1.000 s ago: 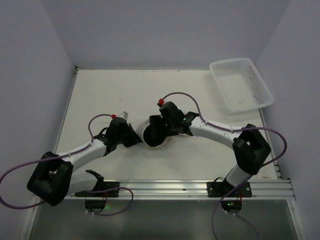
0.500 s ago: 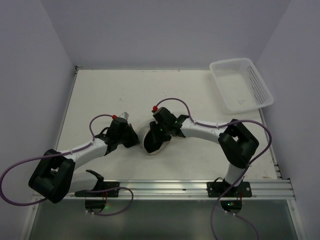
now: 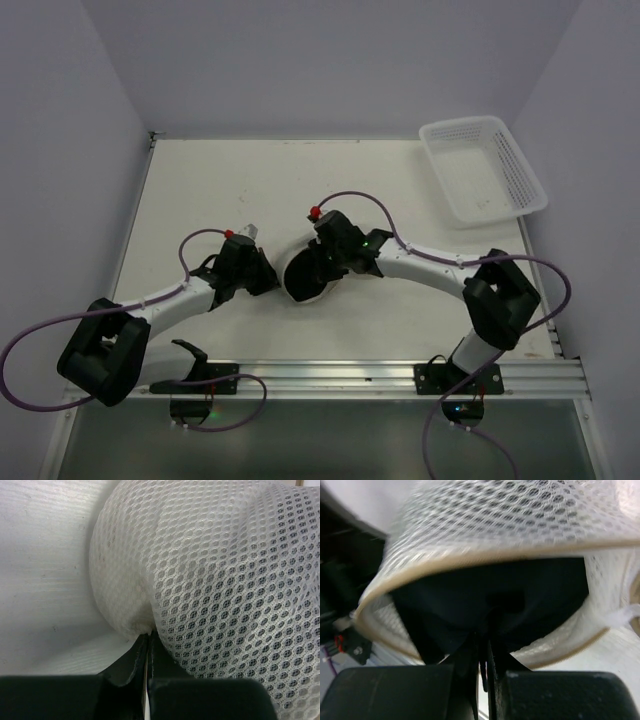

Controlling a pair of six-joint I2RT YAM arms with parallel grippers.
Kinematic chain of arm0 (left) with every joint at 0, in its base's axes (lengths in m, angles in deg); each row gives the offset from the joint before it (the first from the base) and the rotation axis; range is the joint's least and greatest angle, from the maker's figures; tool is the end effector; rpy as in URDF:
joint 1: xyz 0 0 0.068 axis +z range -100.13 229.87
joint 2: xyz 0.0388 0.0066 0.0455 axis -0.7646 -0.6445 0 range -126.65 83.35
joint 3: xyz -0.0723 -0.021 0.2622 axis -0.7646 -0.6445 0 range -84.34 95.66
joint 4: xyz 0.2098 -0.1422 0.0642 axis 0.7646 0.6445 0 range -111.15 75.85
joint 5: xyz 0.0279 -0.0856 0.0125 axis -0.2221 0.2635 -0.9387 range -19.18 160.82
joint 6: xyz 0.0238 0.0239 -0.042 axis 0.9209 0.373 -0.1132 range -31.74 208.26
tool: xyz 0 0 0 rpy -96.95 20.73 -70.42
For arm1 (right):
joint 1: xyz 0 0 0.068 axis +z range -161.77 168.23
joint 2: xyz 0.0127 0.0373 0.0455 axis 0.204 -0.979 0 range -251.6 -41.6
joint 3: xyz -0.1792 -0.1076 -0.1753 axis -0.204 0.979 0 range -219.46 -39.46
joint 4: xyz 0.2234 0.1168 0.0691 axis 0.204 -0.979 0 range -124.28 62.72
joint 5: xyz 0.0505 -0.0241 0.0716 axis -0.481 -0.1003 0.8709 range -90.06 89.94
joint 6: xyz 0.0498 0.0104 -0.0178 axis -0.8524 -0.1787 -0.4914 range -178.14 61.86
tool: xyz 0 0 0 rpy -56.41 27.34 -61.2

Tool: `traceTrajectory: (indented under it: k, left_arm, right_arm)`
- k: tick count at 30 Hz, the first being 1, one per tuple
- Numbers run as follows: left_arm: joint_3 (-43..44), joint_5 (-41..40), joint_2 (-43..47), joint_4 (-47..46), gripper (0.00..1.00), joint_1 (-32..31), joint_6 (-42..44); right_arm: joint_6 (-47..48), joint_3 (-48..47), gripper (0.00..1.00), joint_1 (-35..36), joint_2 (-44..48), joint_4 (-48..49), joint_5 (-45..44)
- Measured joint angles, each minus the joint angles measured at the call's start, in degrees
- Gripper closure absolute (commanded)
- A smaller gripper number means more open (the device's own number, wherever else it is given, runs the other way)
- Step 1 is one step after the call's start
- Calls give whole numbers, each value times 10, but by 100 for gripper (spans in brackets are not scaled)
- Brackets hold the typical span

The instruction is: Unzip the laundry bag and remove the bra

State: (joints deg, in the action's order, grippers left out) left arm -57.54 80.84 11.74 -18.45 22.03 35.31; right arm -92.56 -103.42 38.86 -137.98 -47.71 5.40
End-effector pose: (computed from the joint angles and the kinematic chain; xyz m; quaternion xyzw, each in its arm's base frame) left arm 0.1974 -0.1113 0.1535 -0.1709 0.9132 -0.2959 0.2222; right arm 0.2221 0.2761 0.2080 -0.1485 0.9352 0.2484 0.2041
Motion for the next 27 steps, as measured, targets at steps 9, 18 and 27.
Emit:
traceTrajectory:
  k: [9,18,27]
  left_arm:
    - [7,-1,-1,3,100,13,0]
    - [12,-2,-7,13,100,28,0]
    - [18,-2,-9,19,100,31,2]
  right_arm:
    - [54,1,100,-25,170,-55,31]
    - [74,-41,100,-125,296,-128,92]
    - [85,-204,100,-287,305,-189,43]
